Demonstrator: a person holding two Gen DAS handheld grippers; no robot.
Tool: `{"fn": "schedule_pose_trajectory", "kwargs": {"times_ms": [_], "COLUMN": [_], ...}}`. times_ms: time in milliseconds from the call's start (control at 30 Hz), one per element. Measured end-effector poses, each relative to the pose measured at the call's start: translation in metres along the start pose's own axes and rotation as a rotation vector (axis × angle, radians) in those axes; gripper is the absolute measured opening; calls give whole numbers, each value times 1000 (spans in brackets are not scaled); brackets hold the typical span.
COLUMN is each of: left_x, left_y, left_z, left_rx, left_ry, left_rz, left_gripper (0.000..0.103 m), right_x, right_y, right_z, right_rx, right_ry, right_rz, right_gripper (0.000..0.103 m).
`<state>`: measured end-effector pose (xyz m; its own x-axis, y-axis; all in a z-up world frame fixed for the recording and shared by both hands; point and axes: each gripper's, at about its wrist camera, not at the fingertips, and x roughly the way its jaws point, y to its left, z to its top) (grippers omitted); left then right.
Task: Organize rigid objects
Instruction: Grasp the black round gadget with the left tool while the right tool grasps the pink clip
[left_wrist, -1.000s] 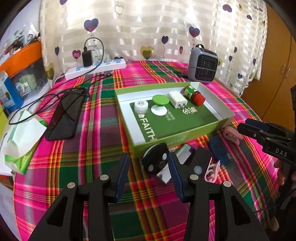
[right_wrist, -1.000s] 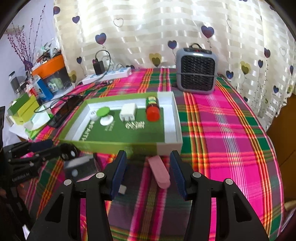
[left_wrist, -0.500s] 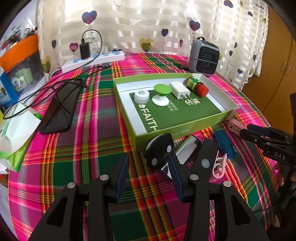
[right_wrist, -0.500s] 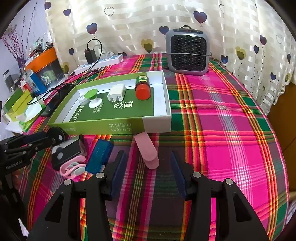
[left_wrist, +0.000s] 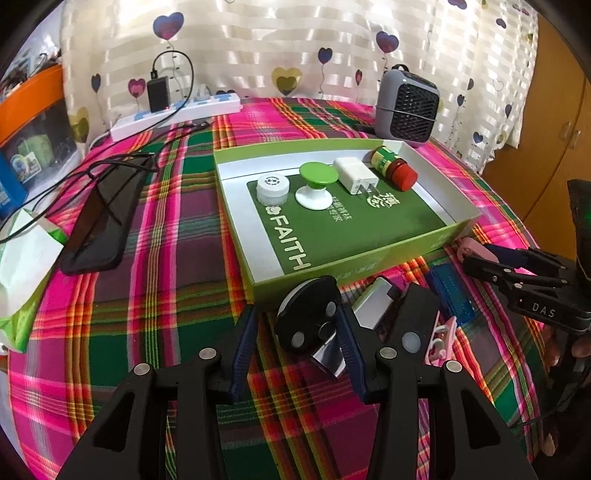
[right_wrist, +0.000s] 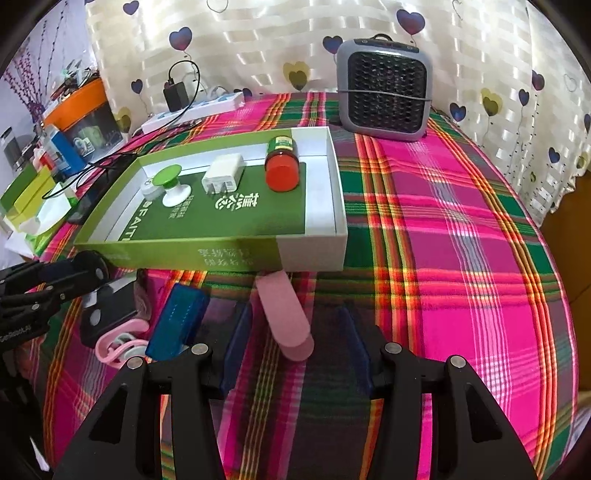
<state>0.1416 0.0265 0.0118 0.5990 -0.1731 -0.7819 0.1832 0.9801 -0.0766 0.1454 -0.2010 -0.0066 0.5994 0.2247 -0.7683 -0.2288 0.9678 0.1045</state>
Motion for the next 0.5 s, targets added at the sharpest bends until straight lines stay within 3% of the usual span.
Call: {"fn": "schedule_pose_trajectory", "kwargs": {"times_ms": [500], "left_x": [7], "left_y": [4], "left_z": [2], "left_rx": [-55], "left_ry": [14], "left_rz": [1], "left_gripper": [43], "right_x": [5], "right_y": [8], "right_z": [4], "right_rx": [-56], "right_ry": [-3], "right_rz": [-35], "right_gripper": [50]}}
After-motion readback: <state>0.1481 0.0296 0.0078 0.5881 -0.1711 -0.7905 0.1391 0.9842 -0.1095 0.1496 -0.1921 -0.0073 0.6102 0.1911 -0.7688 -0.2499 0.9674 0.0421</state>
